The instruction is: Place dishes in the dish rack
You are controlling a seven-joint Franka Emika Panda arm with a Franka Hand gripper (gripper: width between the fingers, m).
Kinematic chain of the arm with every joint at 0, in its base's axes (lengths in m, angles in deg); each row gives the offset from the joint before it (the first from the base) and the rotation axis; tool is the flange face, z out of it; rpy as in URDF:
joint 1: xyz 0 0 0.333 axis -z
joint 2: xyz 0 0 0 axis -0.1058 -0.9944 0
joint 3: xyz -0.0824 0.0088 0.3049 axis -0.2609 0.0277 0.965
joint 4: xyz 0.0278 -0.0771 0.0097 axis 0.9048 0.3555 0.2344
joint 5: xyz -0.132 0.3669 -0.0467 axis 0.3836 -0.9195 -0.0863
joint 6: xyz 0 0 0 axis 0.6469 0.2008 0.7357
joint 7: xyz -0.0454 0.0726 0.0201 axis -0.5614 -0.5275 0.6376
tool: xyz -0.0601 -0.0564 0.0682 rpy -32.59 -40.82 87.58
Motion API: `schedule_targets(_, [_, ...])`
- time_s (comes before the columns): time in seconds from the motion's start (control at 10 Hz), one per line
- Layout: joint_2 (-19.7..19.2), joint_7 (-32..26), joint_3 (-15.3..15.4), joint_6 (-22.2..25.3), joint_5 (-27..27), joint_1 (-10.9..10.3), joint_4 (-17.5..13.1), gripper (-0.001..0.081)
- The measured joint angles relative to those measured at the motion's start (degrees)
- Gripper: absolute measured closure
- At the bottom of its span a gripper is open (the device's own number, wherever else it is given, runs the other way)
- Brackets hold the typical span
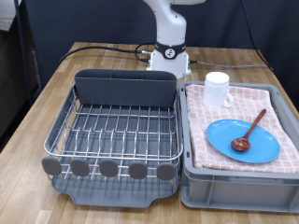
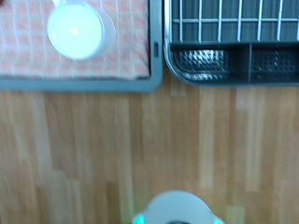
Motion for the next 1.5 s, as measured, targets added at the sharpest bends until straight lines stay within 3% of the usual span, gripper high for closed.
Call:
schedule_targets(0.3, [-2.7, 16.0, 5.5, -11.6, -2.5, 0.1, 3.5, 0.0004])
schedule_targets(0.5, [-6.0, 24.2, 9.1, -16.7, -3.3, 0.1, 3.9, 0.0004])
schedule_targets(0.6, [-8.1, 25.7, 9.5, -17.8, -3.5, 0.2, 3.1, 0.0004])
schedule_targets(0.8, [-8.2, 25.4, 9.7, -18.2, -3.2, 0.2, 3.1, 0.0004])
schedule_targets(0.9, [-9.0, 26.2, 10.6, -20.5, -2.8, 0.2, 3.6, 0.0004])
schedule_targets(1.5, [-19.2, 41.3, 20.7, -35.4, 1.6, 0.8, 4.9, 0.0004])
